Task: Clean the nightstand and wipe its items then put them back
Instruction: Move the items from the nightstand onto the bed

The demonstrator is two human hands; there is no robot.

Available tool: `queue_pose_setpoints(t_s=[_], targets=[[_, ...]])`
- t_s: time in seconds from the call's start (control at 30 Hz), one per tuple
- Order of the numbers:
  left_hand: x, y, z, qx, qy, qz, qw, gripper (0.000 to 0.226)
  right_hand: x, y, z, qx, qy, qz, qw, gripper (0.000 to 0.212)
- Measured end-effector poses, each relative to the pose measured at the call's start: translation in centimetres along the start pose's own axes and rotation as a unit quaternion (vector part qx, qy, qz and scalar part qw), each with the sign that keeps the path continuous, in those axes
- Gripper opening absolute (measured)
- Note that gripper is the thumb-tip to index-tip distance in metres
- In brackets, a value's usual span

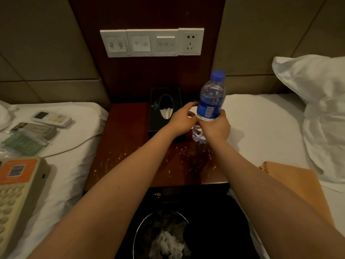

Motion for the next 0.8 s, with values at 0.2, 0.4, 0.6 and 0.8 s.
queue_pose_setpoints(t_s=[0.2,0.4,0.6,0.8], targets=[[2.8,-5.3,0.3,0.038,-0.017,0.053,0.998,0.051,2.1,1.6,-5.9,-0.005,-0.085,-0.047,0.995,0.051],[5.7,-11.6,-0.3,0.091,-0.04,0.086,0.991,0.055,5.1,5.1,-11.4,-0.023,-0.114,-0.094,0.989,0.047],[9.9,-18.0,-3.3,0.102,-0.061,0.131,0.984,0.059,9.3,11.1,-15.7,-0.071,-0.085,-0.2,0.974,0.038],[16.8,-25.6,-9.0,0.047,-0.123,0.212,0.968,0.046,16.4,20.3,-18.5,-0.187,0.053,-0.308,0.931,0.045]])
Point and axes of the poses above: each hand's wrist, its own x-axis away from the middle knuckle, its own y-axis out of the palm, z = x × y, the point moved 10 cm from there along -x, towards the middle knuckle, and after that the axes turned 5 degrees about -y, right-handed, at the moved point
